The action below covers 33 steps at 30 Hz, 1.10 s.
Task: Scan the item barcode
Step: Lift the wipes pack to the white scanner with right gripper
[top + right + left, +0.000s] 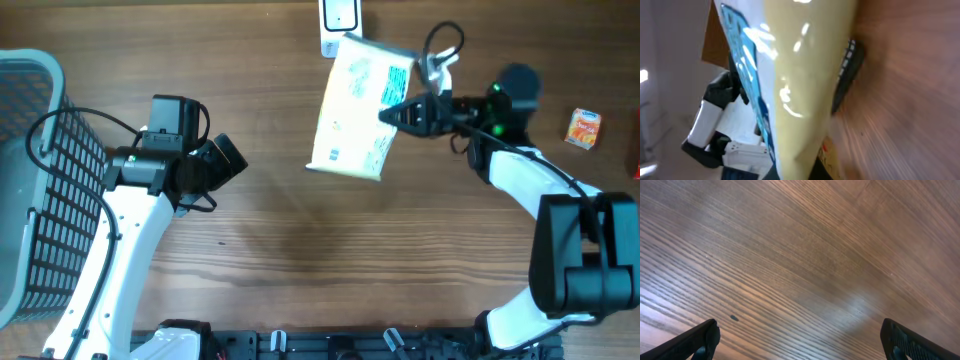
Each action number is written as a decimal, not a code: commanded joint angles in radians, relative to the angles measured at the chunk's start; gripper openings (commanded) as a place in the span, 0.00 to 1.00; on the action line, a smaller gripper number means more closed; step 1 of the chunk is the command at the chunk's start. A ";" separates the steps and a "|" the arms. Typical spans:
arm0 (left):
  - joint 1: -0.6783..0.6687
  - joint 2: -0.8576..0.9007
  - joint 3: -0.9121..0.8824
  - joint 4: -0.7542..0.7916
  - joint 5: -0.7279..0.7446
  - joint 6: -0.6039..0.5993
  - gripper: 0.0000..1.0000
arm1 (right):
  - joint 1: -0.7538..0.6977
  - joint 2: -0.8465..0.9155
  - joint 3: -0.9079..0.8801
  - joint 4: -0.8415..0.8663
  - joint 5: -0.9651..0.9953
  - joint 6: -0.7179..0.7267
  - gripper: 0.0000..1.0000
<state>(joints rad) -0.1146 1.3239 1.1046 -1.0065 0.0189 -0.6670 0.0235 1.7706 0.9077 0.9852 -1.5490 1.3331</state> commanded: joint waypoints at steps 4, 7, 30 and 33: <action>0.006 0.000 0.007 -0.001 -0.021 0.008 1.00 | 0.002 -0.009 0.008 0.229 0.029 0.470 0.04; 0.006 0.000 0.007 -0.001 -0.021 0.008 1.00 | 0.002 -0.007 0.008 0.229 0.088 0.465 0.04; 0.006 0.000 0.008 -0.001 -0.021 0.008 1.00 | 0.348 0.014 0.702 -1.333 2.070 -1.208 0.05; 0.006 0.000 0.007 -0.001 -0.021 0.008 1.00 | 0.450 0.148 0.702 -0.965 2.258 -1.616 0.05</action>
<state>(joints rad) -0.1146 1.3239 1.1042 -1.0088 0.0124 -0.6670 0.4053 1.8080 1.5948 -0.1520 0.4004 0.1432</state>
